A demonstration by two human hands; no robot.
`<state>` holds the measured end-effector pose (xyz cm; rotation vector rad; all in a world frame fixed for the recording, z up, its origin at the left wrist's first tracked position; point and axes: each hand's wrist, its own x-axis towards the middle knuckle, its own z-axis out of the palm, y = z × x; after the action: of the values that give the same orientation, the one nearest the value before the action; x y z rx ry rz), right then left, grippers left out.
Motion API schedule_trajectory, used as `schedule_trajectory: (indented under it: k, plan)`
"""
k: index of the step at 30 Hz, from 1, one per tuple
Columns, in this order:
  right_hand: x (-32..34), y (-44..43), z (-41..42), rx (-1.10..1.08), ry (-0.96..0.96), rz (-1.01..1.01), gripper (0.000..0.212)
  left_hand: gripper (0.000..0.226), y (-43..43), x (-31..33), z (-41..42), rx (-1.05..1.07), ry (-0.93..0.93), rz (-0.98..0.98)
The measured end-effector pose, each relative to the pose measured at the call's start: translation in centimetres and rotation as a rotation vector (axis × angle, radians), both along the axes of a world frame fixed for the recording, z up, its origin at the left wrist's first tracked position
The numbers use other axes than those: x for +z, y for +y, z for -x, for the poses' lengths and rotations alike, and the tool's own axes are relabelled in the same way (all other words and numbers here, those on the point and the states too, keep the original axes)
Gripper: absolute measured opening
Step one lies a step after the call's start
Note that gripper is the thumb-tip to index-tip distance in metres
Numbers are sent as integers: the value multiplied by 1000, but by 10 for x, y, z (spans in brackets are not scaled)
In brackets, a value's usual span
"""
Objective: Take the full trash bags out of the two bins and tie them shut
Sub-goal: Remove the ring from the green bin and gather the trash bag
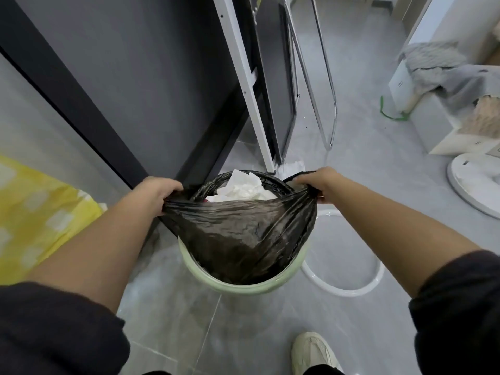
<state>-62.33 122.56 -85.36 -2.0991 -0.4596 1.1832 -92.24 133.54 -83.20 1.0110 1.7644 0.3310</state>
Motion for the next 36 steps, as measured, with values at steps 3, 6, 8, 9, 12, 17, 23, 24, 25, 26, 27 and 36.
schedule_trajectory:
  k: [3, 6, 8, 9, 12, 17, 23, 24, 25, 26, 27, 36]
  plan:
    - [-5, 6, -1, 163, -289, 78, 24, 31, 6, -7, -2, -439, 637, -239]
    - [-4, 5, -6, 265, -582, 82, 21, 17, 0, -6, -3, -529, 940, -429]
    - [-1, 5, -11, 225, -552, 10, 24, 24, 5, -9, 1, -508, 971, -504]
    - [-1, 4, -13, 183, -502, -26, 26, 30, 8, -10, 4, -518, 932, -551]
    - [0, 3, -13, 89, -417, -106, 29, 54, 9, -9, 16, -784, 876, -622]
    - [3, -1, -6, 59, -421, -200, 31, 30, 4, -7, 23, -834, 1041, -758]
    - [6, -4, -6, 5, -384, -216, 27, 33, 2, -5, 19, -392, 778, -781]
    - [7, -5, -7, -27, -362, -213, 25, 36, 4, -3, 19, -340, 730, -766]
    - [8, -5, -9, -65, -332, -218, 26, 38, 5, -1, 21, -300, 684, -765]
    - [8, -7, -11, -98, -299, -232, 26, 38, 6, -1, 22, -269, 640, -780]
    - [8, -9, -12, -125, -262, -250, 26, 38, 4, -1, 24, -256, 610, -805]
    - [17, -66, -16, -198, 132, -516, 41, 24, -29, 3, 48, -351, 455, -906]
